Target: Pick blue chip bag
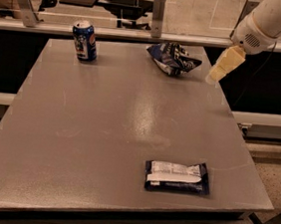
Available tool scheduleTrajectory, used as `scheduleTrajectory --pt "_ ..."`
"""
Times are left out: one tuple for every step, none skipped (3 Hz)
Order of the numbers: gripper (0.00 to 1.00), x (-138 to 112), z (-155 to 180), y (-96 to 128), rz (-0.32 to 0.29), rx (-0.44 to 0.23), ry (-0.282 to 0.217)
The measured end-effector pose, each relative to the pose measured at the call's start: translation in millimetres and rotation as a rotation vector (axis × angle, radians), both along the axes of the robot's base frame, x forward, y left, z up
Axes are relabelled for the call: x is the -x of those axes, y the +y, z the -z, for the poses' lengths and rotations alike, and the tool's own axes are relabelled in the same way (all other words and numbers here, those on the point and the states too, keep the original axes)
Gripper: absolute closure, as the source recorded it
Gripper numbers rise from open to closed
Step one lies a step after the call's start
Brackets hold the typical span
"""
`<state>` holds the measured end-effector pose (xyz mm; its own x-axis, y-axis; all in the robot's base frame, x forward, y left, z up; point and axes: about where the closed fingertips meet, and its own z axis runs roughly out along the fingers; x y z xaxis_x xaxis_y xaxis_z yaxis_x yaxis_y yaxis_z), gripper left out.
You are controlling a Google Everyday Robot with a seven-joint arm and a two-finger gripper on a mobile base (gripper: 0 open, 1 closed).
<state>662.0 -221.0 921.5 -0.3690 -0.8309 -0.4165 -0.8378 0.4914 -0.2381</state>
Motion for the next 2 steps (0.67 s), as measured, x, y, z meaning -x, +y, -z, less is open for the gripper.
scheduleTrajectory --pt "0.00 -42 15 15 0.017 -0.045 0.026" --pt "0.00 -63 23 27 0.017 -0.067 0.043"
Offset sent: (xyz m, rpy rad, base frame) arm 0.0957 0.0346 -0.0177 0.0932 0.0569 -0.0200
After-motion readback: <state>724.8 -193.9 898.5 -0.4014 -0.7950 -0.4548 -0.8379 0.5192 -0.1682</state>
